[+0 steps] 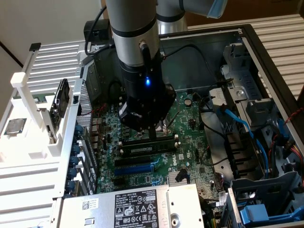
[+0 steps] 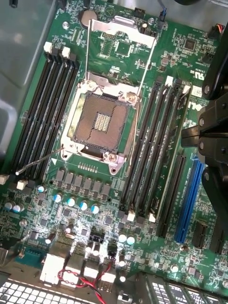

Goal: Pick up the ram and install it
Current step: 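Press down the ram until it locks into place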

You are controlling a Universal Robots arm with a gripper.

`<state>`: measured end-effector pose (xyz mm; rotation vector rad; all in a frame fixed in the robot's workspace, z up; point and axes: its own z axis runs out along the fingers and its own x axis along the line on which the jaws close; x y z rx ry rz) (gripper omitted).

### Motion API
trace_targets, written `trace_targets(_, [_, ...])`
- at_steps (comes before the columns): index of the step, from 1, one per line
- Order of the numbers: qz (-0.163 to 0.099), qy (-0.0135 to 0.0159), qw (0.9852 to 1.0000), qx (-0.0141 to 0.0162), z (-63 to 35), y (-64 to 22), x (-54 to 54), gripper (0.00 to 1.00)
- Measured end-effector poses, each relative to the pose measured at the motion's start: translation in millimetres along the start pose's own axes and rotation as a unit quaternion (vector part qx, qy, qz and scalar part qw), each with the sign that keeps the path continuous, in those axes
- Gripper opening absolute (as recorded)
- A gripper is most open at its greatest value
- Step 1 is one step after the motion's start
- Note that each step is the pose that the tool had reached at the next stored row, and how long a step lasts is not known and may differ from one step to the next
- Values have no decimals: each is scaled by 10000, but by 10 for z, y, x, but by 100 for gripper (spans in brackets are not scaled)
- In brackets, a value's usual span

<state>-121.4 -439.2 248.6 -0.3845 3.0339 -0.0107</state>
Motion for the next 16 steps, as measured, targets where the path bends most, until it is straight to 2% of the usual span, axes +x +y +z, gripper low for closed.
trace_targets(4, [224,-6,9997,-18,0,0,0,10])
trace_targets(9, [497,-16,9987,-54,1,0,0,10])
trace_targets(16, [532,-17,9986,-57,1,0,0,10])
